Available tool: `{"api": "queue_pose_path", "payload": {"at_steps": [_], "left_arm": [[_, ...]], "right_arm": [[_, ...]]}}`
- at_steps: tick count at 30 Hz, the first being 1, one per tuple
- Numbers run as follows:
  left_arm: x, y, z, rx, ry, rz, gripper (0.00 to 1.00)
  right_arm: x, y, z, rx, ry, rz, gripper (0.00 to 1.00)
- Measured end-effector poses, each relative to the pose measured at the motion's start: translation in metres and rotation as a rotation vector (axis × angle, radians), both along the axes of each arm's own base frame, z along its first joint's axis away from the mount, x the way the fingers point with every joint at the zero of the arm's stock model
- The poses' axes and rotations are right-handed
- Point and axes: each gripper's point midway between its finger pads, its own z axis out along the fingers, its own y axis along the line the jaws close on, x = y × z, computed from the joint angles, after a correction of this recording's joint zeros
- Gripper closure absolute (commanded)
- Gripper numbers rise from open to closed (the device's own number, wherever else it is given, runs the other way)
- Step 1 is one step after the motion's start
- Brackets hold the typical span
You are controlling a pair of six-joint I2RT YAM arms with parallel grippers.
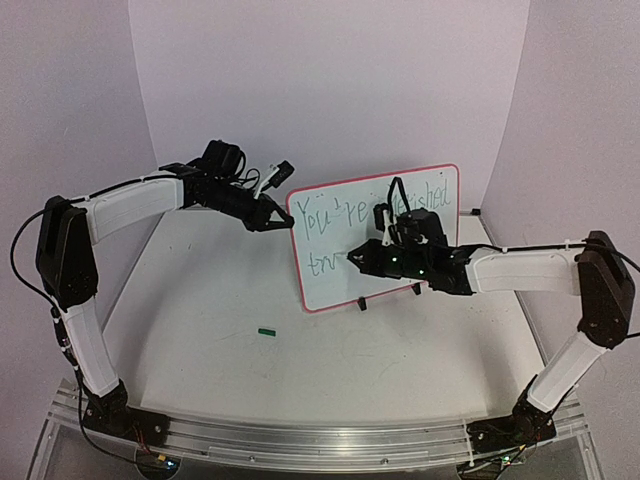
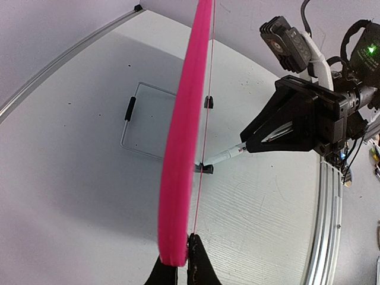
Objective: Write a sentence on the whiteboard
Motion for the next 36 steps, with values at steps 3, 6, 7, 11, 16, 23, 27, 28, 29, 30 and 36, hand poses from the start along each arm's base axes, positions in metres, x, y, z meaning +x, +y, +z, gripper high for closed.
{"api": "queue_pose_path", "payload": {"at_steps": [3, 6, 7, 11, 16, 23, 27, 28, 29, 30, 36], "left_arm": [[0.000, 0.000, 0.000, 0.000, 0.000, 0.000, 1.00], [0.000, 0.000, 0.000, 0.000, 0.000, 0.000, 1.00], [0.000, 0.000, 0.000, 0.000, 0.000, 0.000, 1.00], [0.000, 0.000, 0.000, 0.000, 0.000, 0.000, 1.00], [0.000, 0.000, 0.000, 0.000, 0.000, 0.000, 1.00], [0.000, 0.000, 0.000, 0.000, 0.000, 0.000, 1.00], [0.000, 0.000, 0.000, 0.000, 0.000, 0.000, 1.00], [0.000, 0.000, 0.000, 0.000, 0.000, 0.000, 1.00], [0.000, 0.000, 0.000, 0.000, 0.000, 0.000, 1.00], [0.000, 0.000, 0.000, 0.000, 0.000, 0.000, 1.00], [0.000, 0.000, 0.000, 0.000, 0.000, 0.000, 1.00]], "right_arm": [[-0.001, 0.002, -0.002, 0.004, 0.007, 0.007, 1.00], [-0.002, 0.003, -0.006, 0.005, 0.017, 0.015, 1.00], [-0.002, 0.003, -0.007, 0.005, 0.020, 0.016, 1.00], [-0.004, 0.003, -0.012, 0.007, 0.032, 0.016, 1.00], [-0.006, -0.002, -0.022, -0.002, 0.056, 0.004, 1.00], [-0.007, -0.006, -0.028, -0.009, 0.069, -0.012, 1.00], [-0.006, -0.007, -0.029, -0.010, 0.070, -0.017, 1.00], [-0.006, -0.007, -0.029, -0.010, 0.070, -0.017, 1.00], [-0.006, -0.007, -0.029, -0.010, 0.070, -0.017, 1.00], [-0.006, -0.007, -0.029, -0.010, 0.070, -0.017, 1.00], [-0.007, -0.007, -0.029, -0.009, 0.070, -0.015, 1.00]]}}
